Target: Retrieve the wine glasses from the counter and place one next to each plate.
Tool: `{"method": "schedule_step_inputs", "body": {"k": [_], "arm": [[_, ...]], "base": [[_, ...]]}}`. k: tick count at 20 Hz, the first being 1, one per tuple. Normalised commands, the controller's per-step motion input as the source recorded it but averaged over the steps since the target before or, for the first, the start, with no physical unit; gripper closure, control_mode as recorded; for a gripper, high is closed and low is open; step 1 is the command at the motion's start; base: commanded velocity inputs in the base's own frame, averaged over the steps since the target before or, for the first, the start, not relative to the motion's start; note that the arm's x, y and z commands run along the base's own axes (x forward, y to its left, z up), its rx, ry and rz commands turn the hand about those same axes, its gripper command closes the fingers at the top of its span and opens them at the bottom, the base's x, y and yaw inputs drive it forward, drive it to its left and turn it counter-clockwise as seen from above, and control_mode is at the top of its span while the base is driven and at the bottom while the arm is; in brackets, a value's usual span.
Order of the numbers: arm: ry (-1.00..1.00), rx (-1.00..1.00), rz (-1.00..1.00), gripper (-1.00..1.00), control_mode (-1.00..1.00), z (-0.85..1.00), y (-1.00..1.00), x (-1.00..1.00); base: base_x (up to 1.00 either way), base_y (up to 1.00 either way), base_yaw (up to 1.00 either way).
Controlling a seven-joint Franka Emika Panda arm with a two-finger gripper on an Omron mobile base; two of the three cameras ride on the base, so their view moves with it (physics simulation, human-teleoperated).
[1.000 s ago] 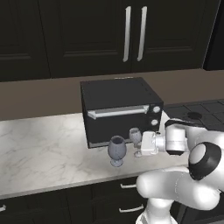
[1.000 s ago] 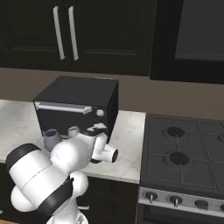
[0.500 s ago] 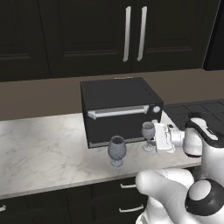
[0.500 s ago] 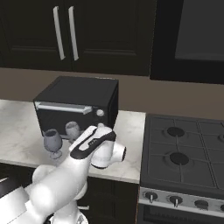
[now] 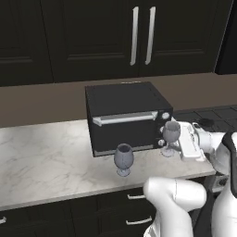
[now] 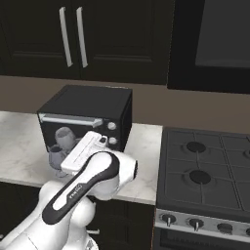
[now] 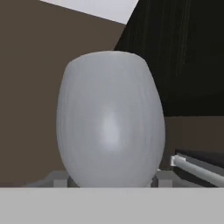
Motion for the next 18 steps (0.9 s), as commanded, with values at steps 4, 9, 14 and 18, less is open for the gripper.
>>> {"method": "schedule_step_inputs", "body": {"k": [4, 9, 14, 18], "arm": [[0.01, 0.06, 0.00, 1.00, -1.00, 1.00, -0.03, -0.70], [0.06, 0.00, 0.00, 1.00, -1.00, 1.00, -0.01, -0.37], [0.11, -0.01, 0.00, 1.00, -1.00, 0.90, -0.09, -0.26], [0.10, 0.00, 0.02, 1.00, -1.00, 0.40, -0.18, -0.06]], "base": [[0.00, 0.00, 0.00], [0.00, 0.00, 0.00], [0.00, 0.00, 0.00], [0.00, 0.00, 0.00]]}}
